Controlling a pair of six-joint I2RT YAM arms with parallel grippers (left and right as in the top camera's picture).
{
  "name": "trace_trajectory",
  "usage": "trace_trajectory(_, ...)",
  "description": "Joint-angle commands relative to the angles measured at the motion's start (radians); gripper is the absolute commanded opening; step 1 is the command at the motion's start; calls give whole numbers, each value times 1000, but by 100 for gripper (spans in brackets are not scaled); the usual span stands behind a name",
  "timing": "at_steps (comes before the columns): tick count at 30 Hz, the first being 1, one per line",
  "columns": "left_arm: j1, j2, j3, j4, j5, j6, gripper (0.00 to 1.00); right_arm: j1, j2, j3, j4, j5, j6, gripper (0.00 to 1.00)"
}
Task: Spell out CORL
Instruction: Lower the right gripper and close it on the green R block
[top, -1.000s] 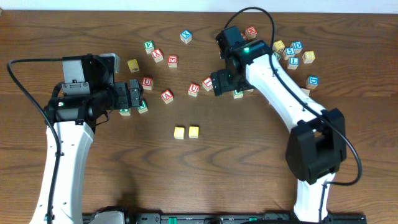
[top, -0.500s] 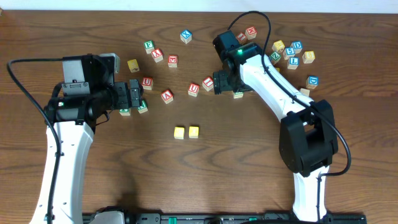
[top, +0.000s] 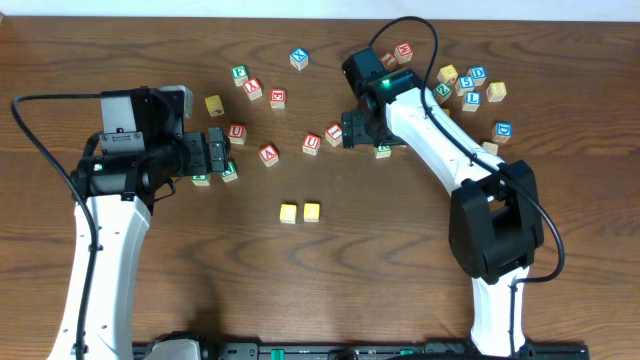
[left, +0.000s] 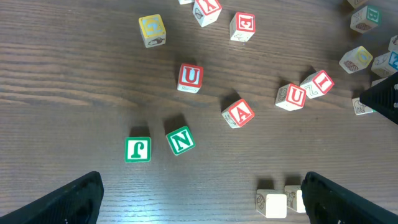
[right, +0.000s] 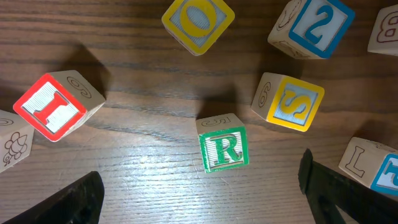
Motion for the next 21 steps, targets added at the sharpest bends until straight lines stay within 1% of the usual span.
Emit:
trace_trajectory(1,5,0,23,-1,-3,17,100,-6,13,-3,3,20,19,95)
trace_trajectory(3,5,0,23,-1,-3,16,100,-6,13,-12,3,19,18,94)
trace_trajectory(11,5,0,23,-1,-3,17,100,-5,13,-93,56,17,19,94)
trace_trajectory(21,5,0,23,-1,-3,17,100,-6,13,-101,81,16,31,91)
